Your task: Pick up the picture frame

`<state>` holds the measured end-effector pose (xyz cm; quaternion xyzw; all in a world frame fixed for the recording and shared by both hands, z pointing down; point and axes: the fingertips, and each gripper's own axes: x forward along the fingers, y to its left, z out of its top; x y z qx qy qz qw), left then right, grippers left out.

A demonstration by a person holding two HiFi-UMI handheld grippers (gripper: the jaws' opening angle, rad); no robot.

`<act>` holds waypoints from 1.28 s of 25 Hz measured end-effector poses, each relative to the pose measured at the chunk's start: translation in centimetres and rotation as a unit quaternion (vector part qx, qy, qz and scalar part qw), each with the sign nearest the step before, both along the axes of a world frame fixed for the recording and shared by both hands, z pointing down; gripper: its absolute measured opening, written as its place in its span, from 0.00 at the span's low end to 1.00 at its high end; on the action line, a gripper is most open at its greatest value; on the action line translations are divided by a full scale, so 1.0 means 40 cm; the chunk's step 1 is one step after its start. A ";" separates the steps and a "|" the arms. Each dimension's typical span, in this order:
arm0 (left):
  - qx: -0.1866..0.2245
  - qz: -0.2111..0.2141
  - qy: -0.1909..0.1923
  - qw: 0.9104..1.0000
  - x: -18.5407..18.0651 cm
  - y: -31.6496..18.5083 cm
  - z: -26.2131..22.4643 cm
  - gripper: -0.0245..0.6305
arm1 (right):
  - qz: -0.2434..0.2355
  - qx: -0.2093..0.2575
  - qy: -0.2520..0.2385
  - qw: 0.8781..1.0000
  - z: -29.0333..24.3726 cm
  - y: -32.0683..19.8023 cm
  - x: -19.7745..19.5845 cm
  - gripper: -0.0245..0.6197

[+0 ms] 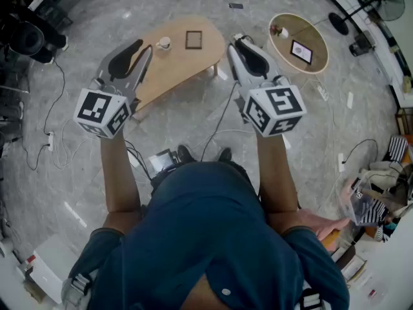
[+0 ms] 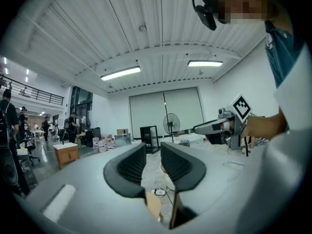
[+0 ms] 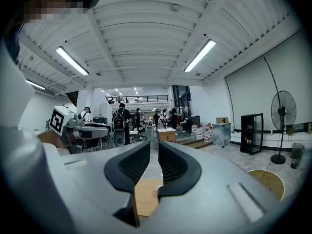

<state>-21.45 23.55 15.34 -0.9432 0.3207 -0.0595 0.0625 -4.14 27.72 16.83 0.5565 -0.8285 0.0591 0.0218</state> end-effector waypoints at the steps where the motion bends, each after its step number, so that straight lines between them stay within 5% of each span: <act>1: 0.000 0.001 0.001 1.000 -0.003 -0.003 0.002 0.18 | 0.001 0.000 0.001 1.000 0.001 -0.003 -0.003 0.13; 20: -0.004 0.029 0.018 0.999 -0.117 -0.029 0.023 0.18 | 0.031 -0.007 -0.002 0.999 0.014 -0.005 -0.108 0.14; 32: -0.023 0.016 0.009 1.000 -0.032 -0.097 0.068 0.18 | 0.008 -0.021 -0.025 0.999 0.056 -0.099 -0.028 0.14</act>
